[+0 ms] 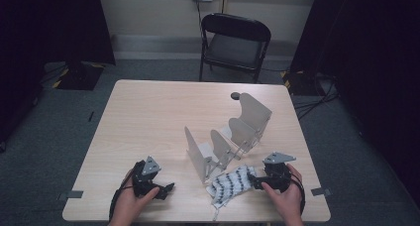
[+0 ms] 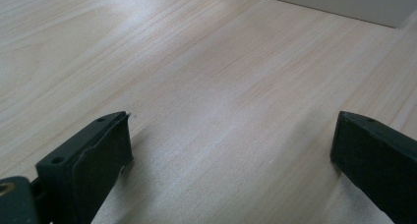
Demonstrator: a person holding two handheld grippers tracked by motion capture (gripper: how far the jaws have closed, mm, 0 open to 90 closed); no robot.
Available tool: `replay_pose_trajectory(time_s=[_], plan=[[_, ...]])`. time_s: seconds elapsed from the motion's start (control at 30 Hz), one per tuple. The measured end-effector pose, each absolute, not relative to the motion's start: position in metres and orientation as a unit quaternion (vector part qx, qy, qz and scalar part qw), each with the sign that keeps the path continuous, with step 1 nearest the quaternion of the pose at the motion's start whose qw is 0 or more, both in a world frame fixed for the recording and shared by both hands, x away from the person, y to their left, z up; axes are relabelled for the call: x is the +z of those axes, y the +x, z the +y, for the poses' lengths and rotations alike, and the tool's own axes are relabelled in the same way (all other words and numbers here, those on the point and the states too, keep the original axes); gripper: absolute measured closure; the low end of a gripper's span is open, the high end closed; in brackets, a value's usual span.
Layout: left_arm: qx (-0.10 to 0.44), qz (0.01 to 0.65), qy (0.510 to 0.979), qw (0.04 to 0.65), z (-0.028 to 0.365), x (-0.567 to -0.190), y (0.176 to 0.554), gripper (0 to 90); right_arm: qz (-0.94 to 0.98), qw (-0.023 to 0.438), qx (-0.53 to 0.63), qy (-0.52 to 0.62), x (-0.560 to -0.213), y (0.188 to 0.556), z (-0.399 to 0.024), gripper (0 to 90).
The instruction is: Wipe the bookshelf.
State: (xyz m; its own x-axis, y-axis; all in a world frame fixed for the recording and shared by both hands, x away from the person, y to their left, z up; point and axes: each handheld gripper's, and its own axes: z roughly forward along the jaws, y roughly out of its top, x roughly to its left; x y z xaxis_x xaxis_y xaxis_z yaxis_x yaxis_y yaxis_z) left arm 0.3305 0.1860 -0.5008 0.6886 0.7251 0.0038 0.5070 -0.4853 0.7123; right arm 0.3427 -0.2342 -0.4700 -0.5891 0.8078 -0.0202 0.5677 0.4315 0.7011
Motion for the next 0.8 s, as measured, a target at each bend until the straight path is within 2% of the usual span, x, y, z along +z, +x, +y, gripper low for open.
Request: replay_pose_trajectory(time_s=[0.13,0.23,0.47,0.53,0.67,0.8], plan=[[0.154,0.364,0.848,0.353,0.186,-0.501,0.33,1.6,0.825,0.176,0.348,0.409,-0.458,0.327,-0.228,17.5],[0.155,0.364,0.848,0.353,0.186,-0.501,0.33,1.6,0.83,0.15,0.364,0.396,-0.456,0.314,-0.214,18.2],[0.155,0.368,0.845,0.356,0.186,-0.501,0.33,1.6,0.859,0.127,0.341,0.359,-0.475,0.312,-0.178,18.0],[0.154,0.368,0.845,0.356,0.186,-0.501,0.33,1.6,0.863,0.134,0.33,0.359,-0.481,0.314,-0.175,18.7],[0.154,0.368,0.845,0.356,0.186,-0.501,0.33,1.6,0.874,0.145,0.306,0.349,-0.481,0.316,-0.171,23.5],[0.155,0.368,0.845,0.356,0.186,-0.501,0.33,1.5,0.872,0.149,0.304,0.353,-0.48,0.318,-0.171,33.0]])
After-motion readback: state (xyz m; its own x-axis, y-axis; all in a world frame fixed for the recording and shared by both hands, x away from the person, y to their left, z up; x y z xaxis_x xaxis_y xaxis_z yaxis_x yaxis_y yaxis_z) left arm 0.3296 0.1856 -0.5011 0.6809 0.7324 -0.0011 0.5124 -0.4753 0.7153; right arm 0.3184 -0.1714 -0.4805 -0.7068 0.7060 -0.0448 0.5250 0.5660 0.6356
